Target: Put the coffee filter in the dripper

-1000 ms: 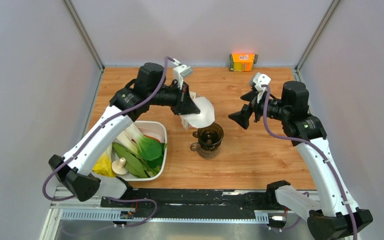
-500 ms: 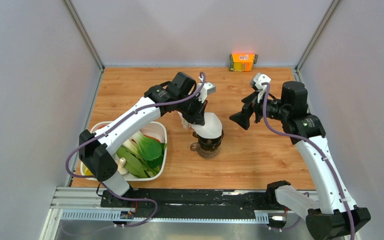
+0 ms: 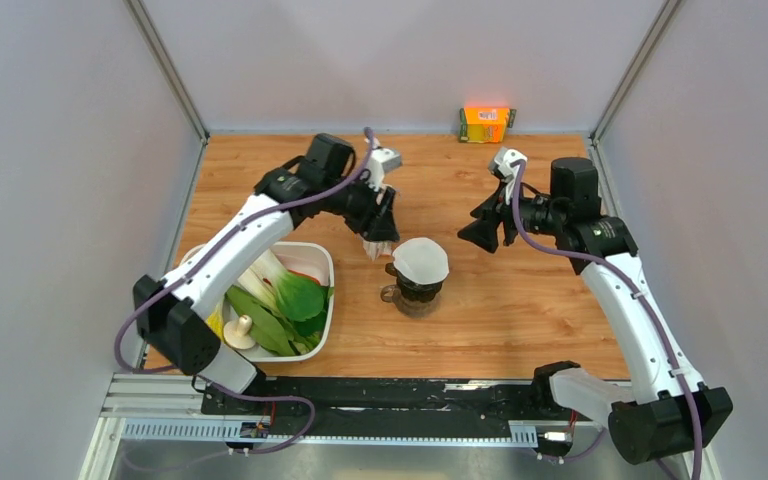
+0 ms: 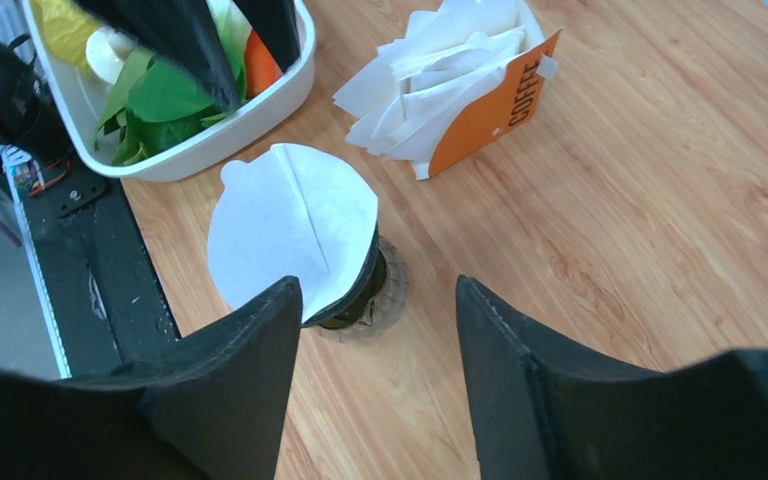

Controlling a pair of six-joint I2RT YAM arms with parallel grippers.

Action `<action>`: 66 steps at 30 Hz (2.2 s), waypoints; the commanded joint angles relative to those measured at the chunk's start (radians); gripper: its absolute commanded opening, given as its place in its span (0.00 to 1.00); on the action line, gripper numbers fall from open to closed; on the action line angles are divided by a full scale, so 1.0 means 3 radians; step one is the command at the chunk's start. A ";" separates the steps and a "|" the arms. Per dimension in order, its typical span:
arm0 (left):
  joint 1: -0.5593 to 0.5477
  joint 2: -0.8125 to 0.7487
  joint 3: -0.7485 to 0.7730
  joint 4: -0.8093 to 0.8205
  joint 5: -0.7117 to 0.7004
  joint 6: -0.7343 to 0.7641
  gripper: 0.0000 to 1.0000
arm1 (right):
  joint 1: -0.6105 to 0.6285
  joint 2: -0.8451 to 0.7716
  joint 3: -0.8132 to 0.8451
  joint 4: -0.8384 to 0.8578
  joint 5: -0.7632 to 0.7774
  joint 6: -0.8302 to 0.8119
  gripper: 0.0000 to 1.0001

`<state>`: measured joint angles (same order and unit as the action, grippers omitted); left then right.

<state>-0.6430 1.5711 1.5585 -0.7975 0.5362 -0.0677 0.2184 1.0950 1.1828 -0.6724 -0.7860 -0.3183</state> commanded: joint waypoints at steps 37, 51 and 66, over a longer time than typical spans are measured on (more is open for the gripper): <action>0.0137 -0.0472 -0.1781 0.1899 0.1110 -0.0966 0.19 | 0.0489 0.0518 -0.0626 0.0490 -0.0658 0.0133 0.39; 0.0102 -0.0476 -0.1612 0.1705 0.1061 -0.0764 0.23 | 0.0503 0.0487 -0.0627 0.0490 -0.0703 0.0097 0.36; 0.0075 -0.0800 -0.1376 0.1590 0.1056 -0.0462 0.65 | 0.0566 0.0203 -0.0272 0.0491 -0.0914 0.0113 0.69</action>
<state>-0.6159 1.3865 1.0740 -0.2977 0.8581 -0.2764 0.3851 1.1843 1.0313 -0.5606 -1.0134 -0.2810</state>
